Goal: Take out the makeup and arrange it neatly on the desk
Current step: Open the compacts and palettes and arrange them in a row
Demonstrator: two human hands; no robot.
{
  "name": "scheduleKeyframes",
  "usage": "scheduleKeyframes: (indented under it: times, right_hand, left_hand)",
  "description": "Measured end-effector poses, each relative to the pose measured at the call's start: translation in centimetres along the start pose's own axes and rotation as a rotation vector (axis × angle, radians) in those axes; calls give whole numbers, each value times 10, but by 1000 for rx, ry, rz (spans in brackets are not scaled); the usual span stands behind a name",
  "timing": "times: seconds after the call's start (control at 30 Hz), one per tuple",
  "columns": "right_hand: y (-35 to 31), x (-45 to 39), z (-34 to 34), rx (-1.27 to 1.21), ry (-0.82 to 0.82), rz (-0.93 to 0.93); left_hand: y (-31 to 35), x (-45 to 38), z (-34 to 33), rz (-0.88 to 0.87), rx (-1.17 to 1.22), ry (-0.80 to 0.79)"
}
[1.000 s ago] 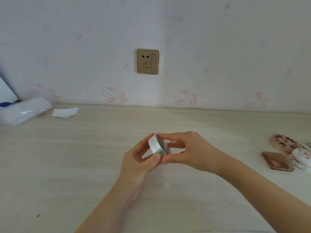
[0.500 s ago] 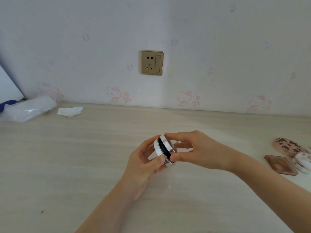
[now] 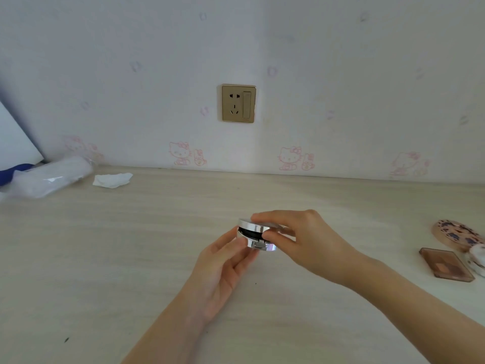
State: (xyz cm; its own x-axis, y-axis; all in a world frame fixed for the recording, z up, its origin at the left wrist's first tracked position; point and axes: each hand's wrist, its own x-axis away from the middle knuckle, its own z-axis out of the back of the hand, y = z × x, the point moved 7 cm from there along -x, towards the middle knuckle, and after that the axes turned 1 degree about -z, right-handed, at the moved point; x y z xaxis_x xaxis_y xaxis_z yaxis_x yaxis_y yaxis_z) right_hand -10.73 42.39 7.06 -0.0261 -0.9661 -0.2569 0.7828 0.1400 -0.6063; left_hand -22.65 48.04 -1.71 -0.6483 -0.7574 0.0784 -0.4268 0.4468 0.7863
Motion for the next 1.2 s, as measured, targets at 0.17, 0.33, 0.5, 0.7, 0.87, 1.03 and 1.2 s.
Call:
scheduleKeyframes:
  times: [0.17, 0.33, 0.5, 0.7, 0.87, 1.03, 1.2]
  right_hand:
    - [-16, 7, -7, 88, 60, 139]
    - [-12, 5, -7, 109, 47, 118]
    - [-7, 0, 0, -45, 74, 53]
    - [4, -9, 6, -255, 99, -55]
    - [16, -11, 6, -310, 108, -80]
    - [22, -11, 7, -396, 134, -70]
    - [29, -13, 8, -442, 128, -64]
  left_hand:
    - [0, -2, 4, 5, -8, 26]
    - [-2, -1, 2, 29, -39, -7]
    - [-6, -2, 2, 44, -96, -47]
    - [-10, -3, 2, -3, -210, -77]
    - [-9, -2, -1, -33, -300, -83]
    - [-3, -3, -3, -81, -583, -81]
    - [5, -11, -10, -59, -717, -156]
